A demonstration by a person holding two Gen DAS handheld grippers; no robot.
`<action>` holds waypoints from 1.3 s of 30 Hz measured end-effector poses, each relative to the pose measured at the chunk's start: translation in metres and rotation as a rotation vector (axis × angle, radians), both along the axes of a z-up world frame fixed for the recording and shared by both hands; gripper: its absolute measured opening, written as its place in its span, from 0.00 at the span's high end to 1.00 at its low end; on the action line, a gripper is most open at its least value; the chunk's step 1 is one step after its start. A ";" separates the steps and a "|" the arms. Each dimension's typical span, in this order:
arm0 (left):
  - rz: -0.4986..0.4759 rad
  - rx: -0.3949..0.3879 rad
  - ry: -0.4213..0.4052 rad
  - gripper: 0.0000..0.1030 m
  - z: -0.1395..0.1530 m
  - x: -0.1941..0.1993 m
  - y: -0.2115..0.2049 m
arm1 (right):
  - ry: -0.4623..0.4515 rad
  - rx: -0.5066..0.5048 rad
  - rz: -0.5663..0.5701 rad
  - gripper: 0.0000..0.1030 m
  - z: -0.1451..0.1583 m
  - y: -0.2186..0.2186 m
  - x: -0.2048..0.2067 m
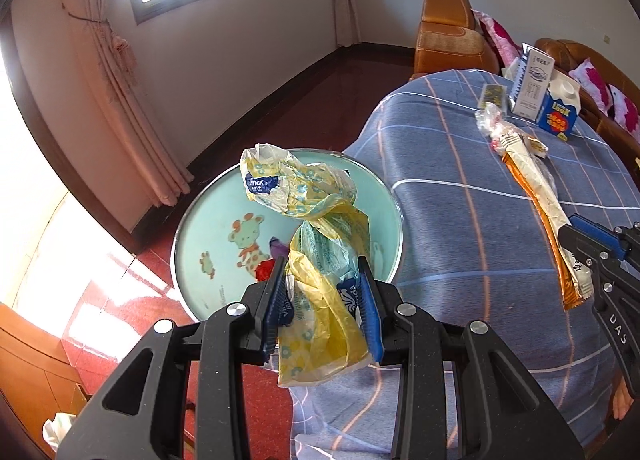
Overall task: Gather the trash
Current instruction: 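Carry the yellow bag and white wrapper toward the blue bin, then open the right gripper over the bin while the left opens to drop the yellow bag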
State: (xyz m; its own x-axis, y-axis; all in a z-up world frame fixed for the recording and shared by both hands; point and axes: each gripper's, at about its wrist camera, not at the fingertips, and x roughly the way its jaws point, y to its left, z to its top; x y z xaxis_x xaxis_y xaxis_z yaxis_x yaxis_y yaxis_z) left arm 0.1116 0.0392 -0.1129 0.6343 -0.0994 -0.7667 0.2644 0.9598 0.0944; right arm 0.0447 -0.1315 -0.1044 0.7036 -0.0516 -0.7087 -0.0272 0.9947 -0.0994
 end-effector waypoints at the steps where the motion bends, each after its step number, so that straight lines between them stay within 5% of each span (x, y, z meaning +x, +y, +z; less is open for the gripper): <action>1: 0.007 -0.002 0.002 0.67 -0.001 0.001 0.004 | 0.001 0.000 0.006 0.90 0.000 0.003 0.002; 39: 0.140 -0.010 0.073 0.67 -0.036 0.056 0.062 | 0.043 -0.039 0.242 0.90 -0.017 0.110 0.092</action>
State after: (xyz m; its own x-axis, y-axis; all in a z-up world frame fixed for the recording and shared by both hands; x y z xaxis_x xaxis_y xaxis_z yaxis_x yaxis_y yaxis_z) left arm 0.1680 0.1009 -0.1486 0.5850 -0.0224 -0.8107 0.1342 0.9885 0.0695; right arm 0.1368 -0.0212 -0.1215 0.6679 0.0874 -0.7391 -0.2697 0.9540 -0.1309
